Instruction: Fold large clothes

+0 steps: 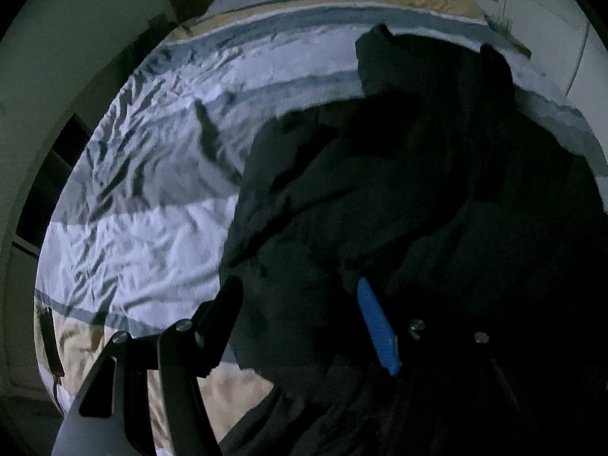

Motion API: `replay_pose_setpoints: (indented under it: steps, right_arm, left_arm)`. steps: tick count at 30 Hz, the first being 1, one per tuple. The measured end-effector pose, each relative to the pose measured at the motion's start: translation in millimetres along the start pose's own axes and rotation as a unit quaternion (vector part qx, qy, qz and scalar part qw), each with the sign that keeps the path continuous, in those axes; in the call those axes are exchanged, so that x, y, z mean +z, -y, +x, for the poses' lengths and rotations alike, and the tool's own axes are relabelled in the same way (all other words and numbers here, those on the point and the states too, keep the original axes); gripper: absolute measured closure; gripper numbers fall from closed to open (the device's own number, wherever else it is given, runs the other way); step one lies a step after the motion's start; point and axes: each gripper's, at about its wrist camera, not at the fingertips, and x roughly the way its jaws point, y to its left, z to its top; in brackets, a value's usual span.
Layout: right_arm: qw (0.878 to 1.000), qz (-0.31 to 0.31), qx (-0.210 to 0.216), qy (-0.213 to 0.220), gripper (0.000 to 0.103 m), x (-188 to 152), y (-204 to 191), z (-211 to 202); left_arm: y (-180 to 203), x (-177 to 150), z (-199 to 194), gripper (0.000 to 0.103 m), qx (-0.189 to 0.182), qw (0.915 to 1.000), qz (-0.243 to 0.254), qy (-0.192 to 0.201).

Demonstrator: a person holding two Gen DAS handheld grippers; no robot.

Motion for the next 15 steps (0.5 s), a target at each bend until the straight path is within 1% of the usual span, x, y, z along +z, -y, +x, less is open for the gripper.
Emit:
replay_pose_setpoints:
  steps: [8,15]
  right_arm:
    - [0.997,0.041,-0.049,0.043,0.024,28.5,67.1,-23.8]
    - [0.992,0.065,-0.086,0.071,0.024,54.1,111.6,-30.5]
  left_arm:
    - [22.9,43.0,-18.4,0.042,-0.004,0.9991,0.023,0.034]
    - [37.5,76.5,-11.4,0.042,-0.014,0.9978,0.045,0.048]
